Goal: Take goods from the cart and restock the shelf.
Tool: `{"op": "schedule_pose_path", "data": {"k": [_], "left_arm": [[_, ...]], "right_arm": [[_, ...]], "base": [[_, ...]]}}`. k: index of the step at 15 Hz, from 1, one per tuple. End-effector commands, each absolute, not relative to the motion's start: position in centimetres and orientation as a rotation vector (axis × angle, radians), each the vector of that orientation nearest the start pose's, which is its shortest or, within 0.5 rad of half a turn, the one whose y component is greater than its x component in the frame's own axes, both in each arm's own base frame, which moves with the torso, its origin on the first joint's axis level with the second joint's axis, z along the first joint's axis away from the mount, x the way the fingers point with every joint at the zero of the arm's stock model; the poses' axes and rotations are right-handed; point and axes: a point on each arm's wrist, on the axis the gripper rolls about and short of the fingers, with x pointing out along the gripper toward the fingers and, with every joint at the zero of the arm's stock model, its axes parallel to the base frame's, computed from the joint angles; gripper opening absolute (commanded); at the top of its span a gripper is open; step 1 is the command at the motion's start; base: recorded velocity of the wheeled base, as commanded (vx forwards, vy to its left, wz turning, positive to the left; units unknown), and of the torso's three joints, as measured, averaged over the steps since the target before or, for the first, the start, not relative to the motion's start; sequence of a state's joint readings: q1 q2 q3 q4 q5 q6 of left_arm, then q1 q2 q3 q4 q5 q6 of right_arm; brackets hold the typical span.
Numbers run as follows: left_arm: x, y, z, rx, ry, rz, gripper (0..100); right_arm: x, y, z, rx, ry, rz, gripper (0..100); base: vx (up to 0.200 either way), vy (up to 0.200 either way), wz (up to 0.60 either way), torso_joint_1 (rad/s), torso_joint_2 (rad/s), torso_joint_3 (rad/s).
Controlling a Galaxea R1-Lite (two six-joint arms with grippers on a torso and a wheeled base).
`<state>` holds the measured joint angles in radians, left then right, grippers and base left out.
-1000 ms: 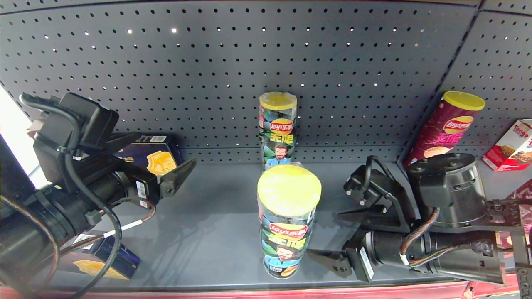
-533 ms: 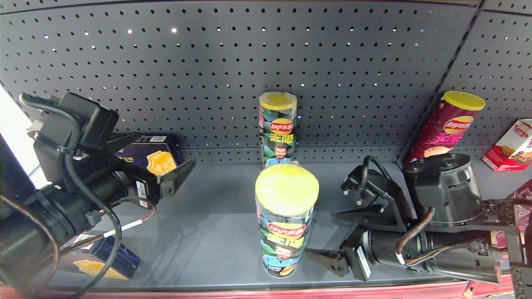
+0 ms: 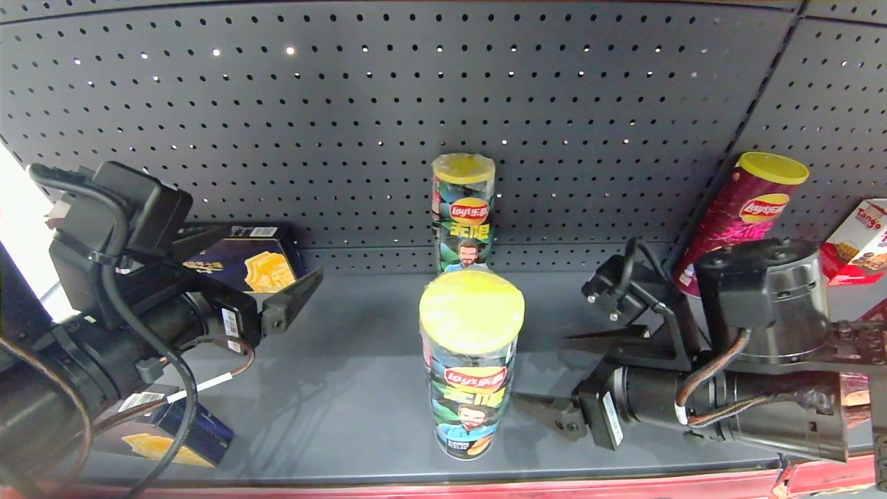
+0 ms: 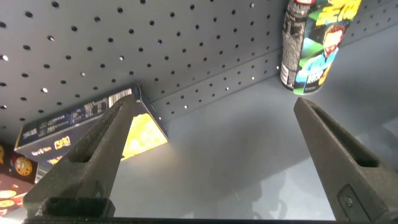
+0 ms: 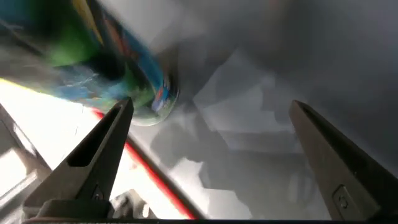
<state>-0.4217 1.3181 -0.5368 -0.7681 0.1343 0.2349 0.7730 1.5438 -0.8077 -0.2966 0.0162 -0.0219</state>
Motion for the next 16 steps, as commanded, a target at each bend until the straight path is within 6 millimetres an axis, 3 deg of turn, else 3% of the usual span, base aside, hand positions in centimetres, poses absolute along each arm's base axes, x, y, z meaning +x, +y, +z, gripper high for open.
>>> {"op": "schedule_pose_path", "data": {"k": [1, 4, 7, 9, 10, 14, 16], "left_arm": [[18.2, -7.7, 22.0, 0.235, -0.027, -0.28, 100], [17.4, -7.4, 22.4, 0.229, -0.046, -0.279, 100], [16.2, -6.8, 22.0, 0.226, -0.047, -0.279, 100], [15.2, -6.4, 21.6, 0.228, -0.042, -0.28, 100], [14.8, -6.2, 21.7, 0.227, -0.044, -0.28, 100], [13.0, -5.4, 22.8, 0.206, -0.104, -0.269, 100], [11.7, -4.9, 23.5, 0.192, -0.158, -0.269, 100]], "right_arm": [[19.7, 16.6, 23.1, -0.116, 0.263, 0.712, 100], [19.4, 13.7, 26.9, -0.06, 0.123, 0.631, 100], [16.5, 10.4, 30.1, -0.016, -0.029, 0.573, 100], [13.8, 8.6, 31.0, 0.003, -0.099, 0.521, 100], [12.9, 8.1, 30.8, 0.004, -0.108, 0.51, 100], [6.0, 3.6, 27.1, -0.038, -0.19, 0.466, 100], [1.8, 0.9, 23.3, -0.02, -0.253, 0.452, 100]], "base": [[0.0, 0.0, 0.0, 0.0, 0.0, 0.0], [0.0, 0.0, 0.0, 0.0, 0.0, 0.0], [0.0, 0.0, 0.0, 0.0, 0.0, 0.0], [0.0, 0.0, 0.0, 0.0, 0.0, 0.0], [0.0, 0.0, 0.0, 0.0, 0.0, 0.0], [0.0, 0.0, 0.0, 0.0, 0.0, 0.0], [0.0, 0.0, 0.0, 0.0, 0.0, 0.0]]}}
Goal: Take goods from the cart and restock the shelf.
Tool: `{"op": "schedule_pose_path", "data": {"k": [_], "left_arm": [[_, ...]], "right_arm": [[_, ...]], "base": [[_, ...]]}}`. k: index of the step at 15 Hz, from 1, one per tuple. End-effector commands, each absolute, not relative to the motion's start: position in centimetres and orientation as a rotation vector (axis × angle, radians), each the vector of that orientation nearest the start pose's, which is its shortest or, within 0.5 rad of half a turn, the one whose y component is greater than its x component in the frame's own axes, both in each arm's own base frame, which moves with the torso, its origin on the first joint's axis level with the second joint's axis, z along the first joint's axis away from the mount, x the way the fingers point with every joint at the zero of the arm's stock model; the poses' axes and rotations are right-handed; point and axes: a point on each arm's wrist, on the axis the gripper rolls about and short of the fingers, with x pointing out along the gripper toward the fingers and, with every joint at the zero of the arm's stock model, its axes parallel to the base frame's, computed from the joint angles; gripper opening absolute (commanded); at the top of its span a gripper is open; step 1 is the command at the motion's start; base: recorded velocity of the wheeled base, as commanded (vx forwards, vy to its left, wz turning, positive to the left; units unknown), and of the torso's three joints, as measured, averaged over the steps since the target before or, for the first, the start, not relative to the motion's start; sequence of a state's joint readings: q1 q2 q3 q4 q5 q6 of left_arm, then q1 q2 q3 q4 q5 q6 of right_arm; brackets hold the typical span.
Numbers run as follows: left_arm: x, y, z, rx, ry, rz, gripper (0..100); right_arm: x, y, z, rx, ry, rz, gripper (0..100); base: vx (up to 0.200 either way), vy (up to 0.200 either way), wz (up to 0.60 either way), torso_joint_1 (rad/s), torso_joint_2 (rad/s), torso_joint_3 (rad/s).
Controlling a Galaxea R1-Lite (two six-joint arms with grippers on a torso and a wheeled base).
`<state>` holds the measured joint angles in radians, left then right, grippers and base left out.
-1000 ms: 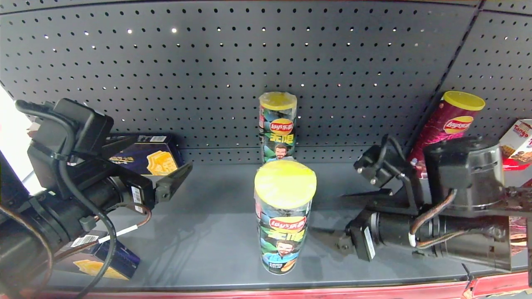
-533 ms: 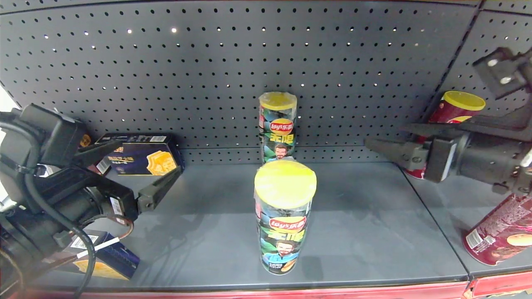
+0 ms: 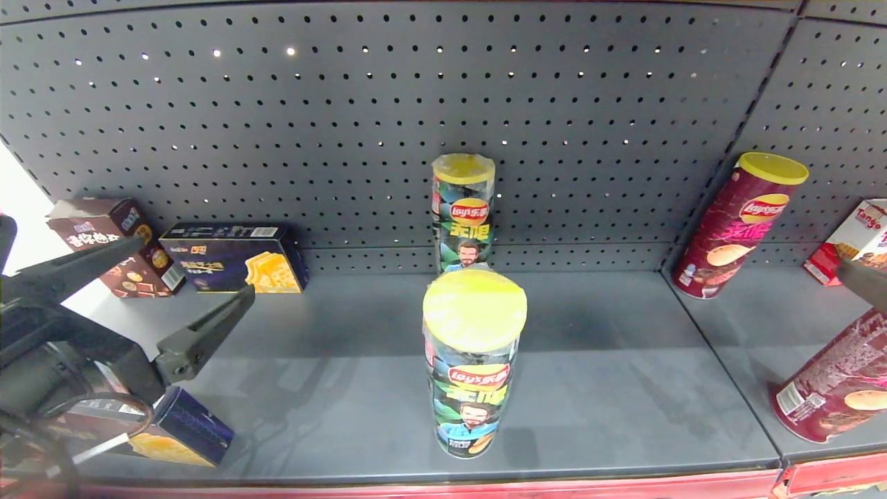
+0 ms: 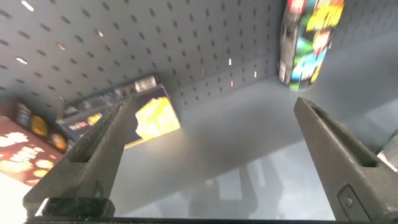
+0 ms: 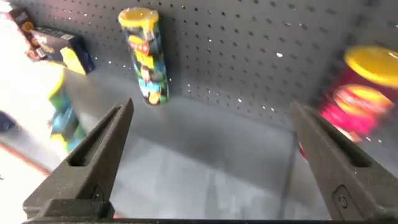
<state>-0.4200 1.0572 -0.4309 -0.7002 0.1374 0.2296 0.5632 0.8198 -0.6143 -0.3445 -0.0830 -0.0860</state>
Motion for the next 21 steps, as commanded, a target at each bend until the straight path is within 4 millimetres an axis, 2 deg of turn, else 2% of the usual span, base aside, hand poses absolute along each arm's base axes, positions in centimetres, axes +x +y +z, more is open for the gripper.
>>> {"op": "schedule_pose_path", "data": {"k": [1, 2, 4, 5, 8, 10, 12, 14, 17, 21], "left_arm": [[11.3, -4.7, 23.7, 0.188, -0.176, -0.267, 100], [11.0, -4.6, 23.8, 0.185, -0.187, -0.265, 100], [9.4, -3.9, 22.8, 0.182, -0.198, -0.265, 100], [8.7, -3.6, 22.3, 0.181, -0.201, -0.264, 100], [7.0, -2.8, 21.5, 0.173, -0.229, -0.251, 100], [6.8, -2.7, 21.4, 0.171, -0.233, -0.249, 100], [6.9, -2.7, 21.4, 0.171, -0.234, -0.253, 100], [6.9, -2.8, 21.4, 0.172, -0.228, -0.26, 100], [6.9, -2.8, 20.8, 0.178, -0.211, -0.261, 100], [6.8, -2.7, 19.9, 0.183, -0.184, -0.267, 100]], "right_arm": [[0.9, 0.3, 22.0, -0.02, -0.256, 0.449, 100], [0.3, -0.1, 20.8, -0.025, -0.241, 0.448, 100], [-1.6, -1.2, 16.1, -0.05, -0.167, 0.461, 100], [-2.1, -1.5, 14.6, -0.058, -0.144, 0.467, 100], [-2.9, -2.0, 10.8, -0.071, -0.106, 0.475, 100], [-2.2, -1.6, 8.5, -0.096, -0.015, 0.476, 100], [-2.3, -1.6, 8.5, -0.046, 0.003, 0.424, 100], [-2.2, -1.3, 8.5, 0.002, 0.038, 0.213, 100], [-2.1, -1.2, 8.5, 0.011, 0.049, 0.019, 100], [-1.3, -1.0, 8.8, -0.008, 0.134, -0.085, 100]], "base": [[0.0, 0.0, 0.0, 0.0, 0.0, 0.0], [0.0, 0.0, 0.0, 0.0, 0.0, 0.0], [0.0, 0.0, 0.0, 0.0, 0.0, 0.0], [0.0, 0.0, 0.0, 0.0, 0.0, 0.0], [0.0, 0.0, 0.0, 0.0, 0.0, 0.0], [0.0, 0.0, 0.0, 0.0, 0.0, 0.0], [0.0, 0.0, 0.0, 0.0, 0.0, 0.0], [0.0, 0.0, 0.0, 0.0, 0.0, 0.0], [0.0, 0.0, 0.0, 0.0, 0.0, 0.0], [0.0, 0.0, 0.0, 0.0, 0.0, 0.0]]}}
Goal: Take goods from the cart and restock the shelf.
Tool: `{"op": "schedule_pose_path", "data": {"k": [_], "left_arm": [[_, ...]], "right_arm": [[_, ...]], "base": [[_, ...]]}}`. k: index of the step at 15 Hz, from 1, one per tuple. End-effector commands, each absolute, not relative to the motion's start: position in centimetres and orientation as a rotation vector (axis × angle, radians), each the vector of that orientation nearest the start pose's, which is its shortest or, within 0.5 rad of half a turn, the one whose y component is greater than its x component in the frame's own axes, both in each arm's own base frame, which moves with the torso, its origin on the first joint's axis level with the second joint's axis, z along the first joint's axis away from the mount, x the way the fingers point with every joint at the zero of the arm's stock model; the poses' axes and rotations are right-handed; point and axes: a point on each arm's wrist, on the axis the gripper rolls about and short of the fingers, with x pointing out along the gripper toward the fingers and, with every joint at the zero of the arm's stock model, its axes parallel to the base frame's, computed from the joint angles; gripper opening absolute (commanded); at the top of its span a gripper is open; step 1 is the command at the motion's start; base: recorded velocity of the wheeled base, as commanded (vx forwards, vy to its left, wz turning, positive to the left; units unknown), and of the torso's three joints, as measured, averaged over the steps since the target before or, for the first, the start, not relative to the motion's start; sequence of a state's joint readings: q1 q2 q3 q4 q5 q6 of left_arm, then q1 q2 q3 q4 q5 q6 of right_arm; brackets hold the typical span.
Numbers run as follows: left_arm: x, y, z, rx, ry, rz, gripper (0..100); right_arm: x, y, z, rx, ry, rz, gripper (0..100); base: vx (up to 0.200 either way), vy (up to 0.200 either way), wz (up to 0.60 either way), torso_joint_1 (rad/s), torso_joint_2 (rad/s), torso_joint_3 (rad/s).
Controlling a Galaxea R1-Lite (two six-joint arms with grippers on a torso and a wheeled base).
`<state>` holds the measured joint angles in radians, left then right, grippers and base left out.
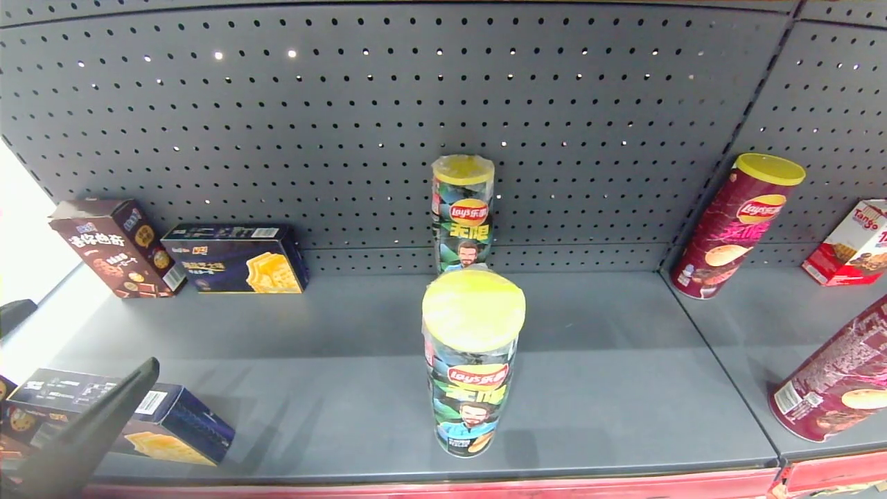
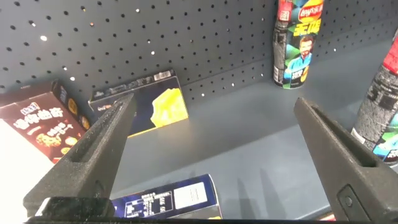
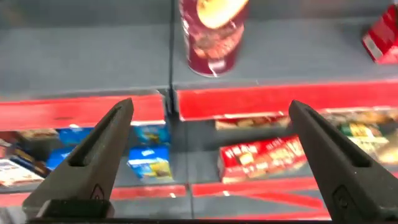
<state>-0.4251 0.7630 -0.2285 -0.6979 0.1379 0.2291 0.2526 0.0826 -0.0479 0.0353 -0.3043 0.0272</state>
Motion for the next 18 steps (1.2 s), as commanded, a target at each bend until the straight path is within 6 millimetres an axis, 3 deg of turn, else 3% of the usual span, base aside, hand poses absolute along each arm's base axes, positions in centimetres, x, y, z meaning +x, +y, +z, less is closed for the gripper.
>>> {"op": "schedule_pose_path", "data": {"k": [1, 5, 6, 8, 14, 18], "left_arm": [[6.8, -2.8, 19.8, 0.183, -0.183, -0.269, 100], [6.7, -2.7, 19.7, 0.182, -0.18, -0.27, 100], [6.6, -2.7, 19.5, 0.182, -0.18, -0.27, 100], [6.4, -2.6, 19.1, 0.183, -0.177, -0.271, 100], [5.9, -2.3, 18.8, 0.181, -0.185, -0.26, 100], [2.7, -0.9, 12.6, 0.237, -0.024, -0.28, 100]], "right_arm": [[-1.2, -0.9, 8.8, -0.01, 0.146, -0.095, 100], [-1.9, -0.7, 8.7, 0.015, 0.078, -0.276, 100], [-2.0, -0.7, 8.7, 0.016, 0.073, -0.256, 100], [-1.8, 0.0, 7.7, 0.009, 0.063, 0.032, 100], [-2.2, 0.1, 7.6, -0.004, 0.011, 0.038, 100], [-2.2, 0.1, 7.6, -0.004, 0.011, 0.038, 100]], "base": [[0.0, 0.0, 0.0, 0.0, 0.0, 0.0], [0.0, 0.0, 0.0, 0.0, 0.0, 0.0], [0.0, 0.0, 0.0, 0.0, 0.0, 0.0], [0.0, 0.0, 0.0, 0.0, 0.0, 0.0], [0.0, 0.0, 0.0, 0.0, 0.0, 0.0], [0.0, 0.0, 0.0, 0.0, 0.0, 0.0]]}}
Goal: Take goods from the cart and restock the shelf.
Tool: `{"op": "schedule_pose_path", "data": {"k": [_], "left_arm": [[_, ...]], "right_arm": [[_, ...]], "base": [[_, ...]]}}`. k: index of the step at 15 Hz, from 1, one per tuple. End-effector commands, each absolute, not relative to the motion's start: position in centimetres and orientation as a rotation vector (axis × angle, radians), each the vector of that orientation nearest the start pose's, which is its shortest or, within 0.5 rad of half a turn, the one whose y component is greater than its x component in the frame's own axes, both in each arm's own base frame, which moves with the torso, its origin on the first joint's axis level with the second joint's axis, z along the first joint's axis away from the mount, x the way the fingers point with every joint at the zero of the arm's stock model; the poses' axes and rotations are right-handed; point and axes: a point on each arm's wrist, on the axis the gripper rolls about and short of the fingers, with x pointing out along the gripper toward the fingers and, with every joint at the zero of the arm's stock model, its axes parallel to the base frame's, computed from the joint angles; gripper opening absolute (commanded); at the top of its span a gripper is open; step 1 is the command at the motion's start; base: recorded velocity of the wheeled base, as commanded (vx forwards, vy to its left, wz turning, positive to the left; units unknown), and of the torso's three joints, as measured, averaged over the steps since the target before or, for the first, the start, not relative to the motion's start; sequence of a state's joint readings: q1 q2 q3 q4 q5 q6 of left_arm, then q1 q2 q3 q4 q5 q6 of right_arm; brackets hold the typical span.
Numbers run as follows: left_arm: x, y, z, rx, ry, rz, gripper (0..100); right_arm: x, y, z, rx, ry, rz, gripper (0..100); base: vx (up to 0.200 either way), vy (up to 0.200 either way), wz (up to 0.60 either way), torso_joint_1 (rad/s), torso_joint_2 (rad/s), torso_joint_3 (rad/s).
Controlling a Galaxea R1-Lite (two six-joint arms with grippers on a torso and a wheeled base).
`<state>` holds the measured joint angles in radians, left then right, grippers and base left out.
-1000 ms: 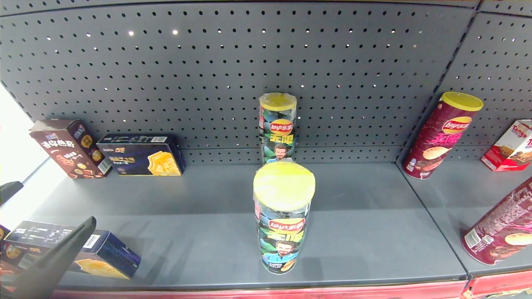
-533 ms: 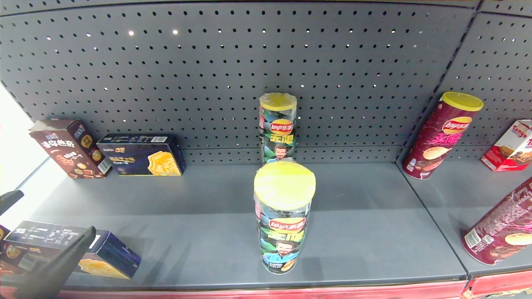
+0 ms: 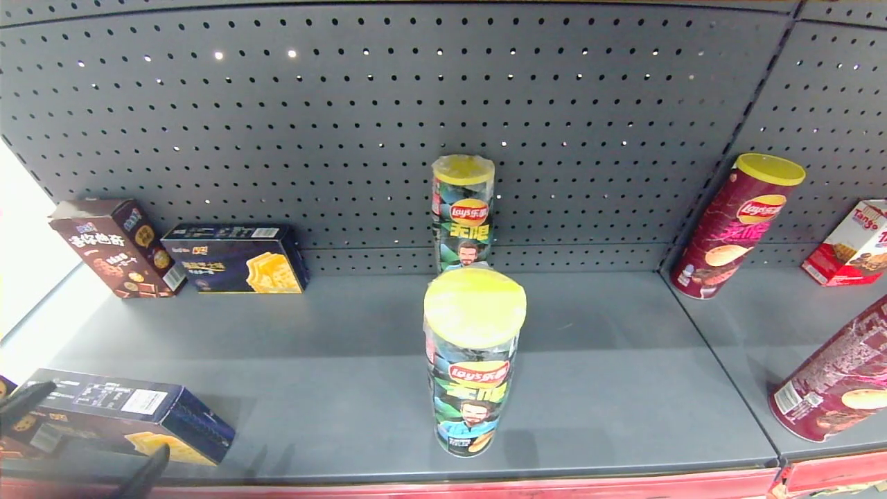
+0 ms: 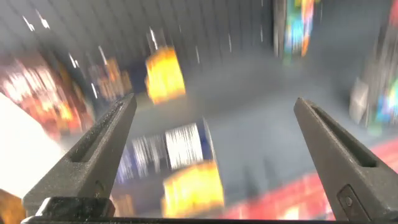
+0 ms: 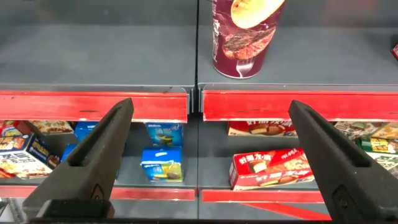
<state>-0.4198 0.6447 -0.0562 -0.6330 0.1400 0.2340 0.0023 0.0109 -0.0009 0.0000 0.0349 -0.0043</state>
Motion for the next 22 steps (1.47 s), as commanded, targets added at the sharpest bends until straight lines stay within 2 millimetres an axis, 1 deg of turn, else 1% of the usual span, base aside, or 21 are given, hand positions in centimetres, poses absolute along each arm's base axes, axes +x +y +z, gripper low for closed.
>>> {"op": "schedule_pose_path", "data": {"k": [1, 2, 3, 4, 6, 8, 10, 11, 12, 14, 15, 16, 17, 19, 21, 22], "left_arm": [[1.3, -0.3, 10.9, 0.256, 0.044, -0.301, 100], [0.2, 0.2, 9.5, 0.266, 0.073, -0.314, 100], [-1.4, 1.0, 8.2, 0.269, 0.094, -0.333, 100], [-1.5, 1.0, 8.9, 0.255, 0.105, -0.322, 100], [-1.0, 0.7, 8.8, 0.206, 0.199, -0.238, 100], [-0.9, 0.6, 8.8, 0.172, 0.218, -0.198, 100], [-0.6, 0.3, 8.7, 0.081, 0.272, -0.008, 100], [-0.6, 0.1, 8.7, 0.038, 0.267, 0.004, 100], [-1.0, 0.0, 8.5, 0.028, 0.213, -0.015, 100], [-1.6, -0.2, 7.7, 0.039, 0.088, -0.03, 100], [-1.9, -0.2, 7.7, 0.051, 0.049, -0.049, 100], [-1.9, -0.2, 7.7, 0.051, 0.048, -0.053, 100], [-2.3, -0.2, 7.6, 0.061, -0.006, -0.081, 100], [-2.3, -0.1, 7.6, 0.063, -0.003, -0.055, 100], [-2.3, 0.1, 7.6, 0.063, -0.002, 0.038, 100], [-2.3, 0.1, 7.6, 0.069, -0.003, 0.04, 100]], "right_arm": [[-2.2, 0.1, 7.6, -0.004, 0.009, 0.038, 100], [-2.2, 0.1, 7.6, -0.004, 0.009, 0.038, 100], [-2.2, 0.1, 7.6, -0.004, 0.009, 0.038, 100], [-2.2, 0.1, 7.6, -0.004, 0.009, 0.038, 100], [-2.2, 0.1, 7.6, -0.003, 0.011, 0.038, 100], [-2.2, 0.1, 7.6, -0.003, 0.011, 0.038, 100], [-2.2, 0.1, 7.6, -0.003, 0.009, 0.038, 100], [-2.2, 0.1, 7.6, -0.003, 0.011, 0.038, 100], [-2.2, 0.1, 7.6, -0.003, 0.009, 0.038, 100], [-2.2, 0.1, 7.6, -0.004, 0.011, 0.038, 100], [-2.2, 0.1, 7.6, -0.004, 0.011, 0.038, 100], [-2.2, 0.1, 7.6, -0.004, 0.011, 0.038, 100], [-2.2, 0.1, 7.6, -0.004, 0.009, 0.038, 100], [-2.2, 0.1, 7.6, -0.003, 0.011, 0.038, 100], [-2.2, 0.1, 7.6, -0.004, 0.009, 0.038, 100], [-2.2, 0.1, 7.6, -0.004, 0.011, 0.038, 100]], "base": [[0.0, 0.0, 0.0, 0.0, 0.0, 0.0], [0.0, 0.0, 0.0, 0.0, 0.0, 0.0], [0.0, 0.0, 0.0, 0.0, 0.0, 0.0], [0.0, 0.0, 0.0, 0.0, 0.0, 0.0], [0.0, 0.0, 0.0, 0.0, 0.0, 0.0], [0.0, 0.0, 0.0, 0.0, 0.0, 0.0], [0.0, 0.0, 0.0, 0.0, 0.0, 0.0], [0.0, 0.0, 0.0, 0.0, 0.0, 0.0], [0.0, 0.0, 0.0, 0.0, 0.0, 0.0], [0.0, 0.0, 0.0, 0.0, 0.0, 0.0], [0.0, 0.0, 0.0, 0.0, 0.0, 0.0], [0.0, 0.0, 0.0, 0.0, 0.0, 0.0], [0.0, 0.0, 0.0, 0.0, 0.0, 0.0], [0.0, 0.0, 0.0, 0.0, 0.0, 0.0], [0.0, 0.0, 0.0, 0.0, 0.0, 0.0], [0.0, 0.0, 0.0, 0.0, 0.0, 0.0]]}}
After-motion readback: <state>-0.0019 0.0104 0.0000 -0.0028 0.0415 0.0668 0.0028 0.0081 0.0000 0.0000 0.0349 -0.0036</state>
